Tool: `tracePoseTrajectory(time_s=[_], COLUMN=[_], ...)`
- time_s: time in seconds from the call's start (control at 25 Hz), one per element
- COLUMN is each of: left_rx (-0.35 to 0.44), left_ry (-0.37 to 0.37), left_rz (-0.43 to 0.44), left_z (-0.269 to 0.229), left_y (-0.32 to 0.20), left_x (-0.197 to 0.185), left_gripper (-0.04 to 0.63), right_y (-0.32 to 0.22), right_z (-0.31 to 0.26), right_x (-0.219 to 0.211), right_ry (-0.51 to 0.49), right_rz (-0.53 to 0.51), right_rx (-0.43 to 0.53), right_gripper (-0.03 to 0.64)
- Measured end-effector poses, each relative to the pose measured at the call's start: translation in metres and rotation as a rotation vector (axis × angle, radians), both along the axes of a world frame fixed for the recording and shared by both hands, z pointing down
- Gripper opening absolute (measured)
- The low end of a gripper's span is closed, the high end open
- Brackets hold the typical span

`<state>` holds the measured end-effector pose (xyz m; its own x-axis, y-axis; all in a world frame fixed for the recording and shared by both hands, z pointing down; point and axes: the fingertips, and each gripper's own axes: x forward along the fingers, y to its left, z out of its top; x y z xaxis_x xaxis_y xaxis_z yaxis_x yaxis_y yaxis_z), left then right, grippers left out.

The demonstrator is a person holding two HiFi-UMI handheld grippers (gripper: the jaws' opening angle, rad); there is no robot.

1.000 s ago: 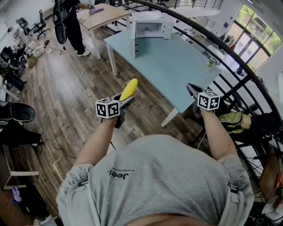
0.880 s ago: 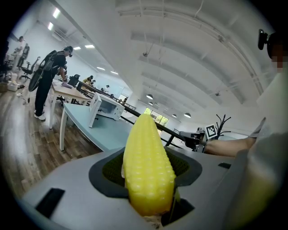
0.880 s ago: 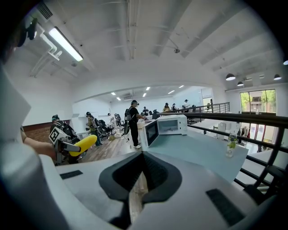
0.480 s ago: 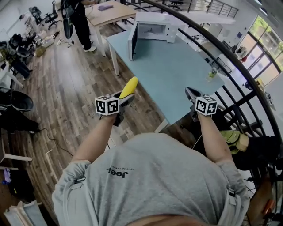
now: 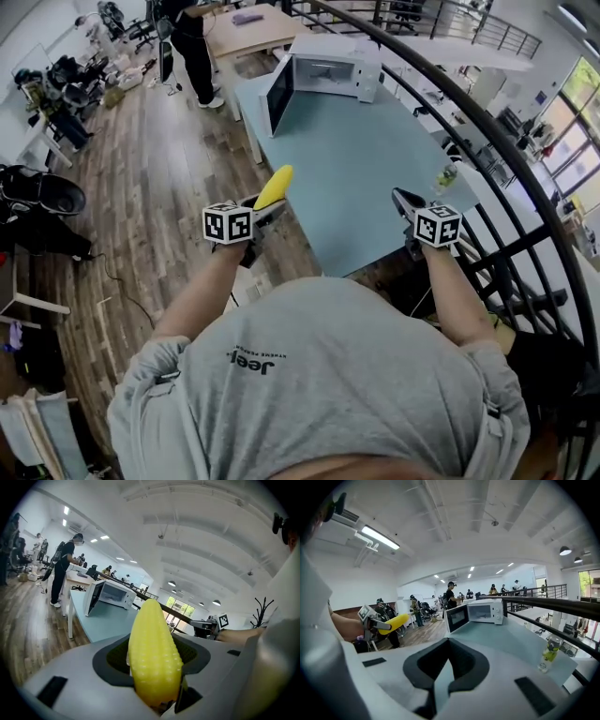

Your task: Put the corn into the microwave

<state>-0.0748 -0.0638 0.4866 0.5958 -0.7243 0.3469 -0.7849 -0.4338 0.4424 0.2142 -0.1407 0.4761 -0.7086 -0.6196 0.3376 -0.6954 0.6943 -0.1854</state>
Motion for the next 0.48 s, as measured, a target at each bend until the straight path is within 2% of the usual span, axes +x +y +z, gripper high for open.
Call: tracePoseTrajectory(time_s=[0.48], left_rx=[0.008], left_ry=[-0.022], left_rz=[0.011], left_z=[-0.001], left_y=[-0.044], left_x=[0.05], left_gripper=[0.249], right_y=[-0.045], right_z=[-0.007], right_x=[0.022], right_ry=[-0.011], right_rz=[-0.039], right_rx=[0.018], right_gripper=[0.017])
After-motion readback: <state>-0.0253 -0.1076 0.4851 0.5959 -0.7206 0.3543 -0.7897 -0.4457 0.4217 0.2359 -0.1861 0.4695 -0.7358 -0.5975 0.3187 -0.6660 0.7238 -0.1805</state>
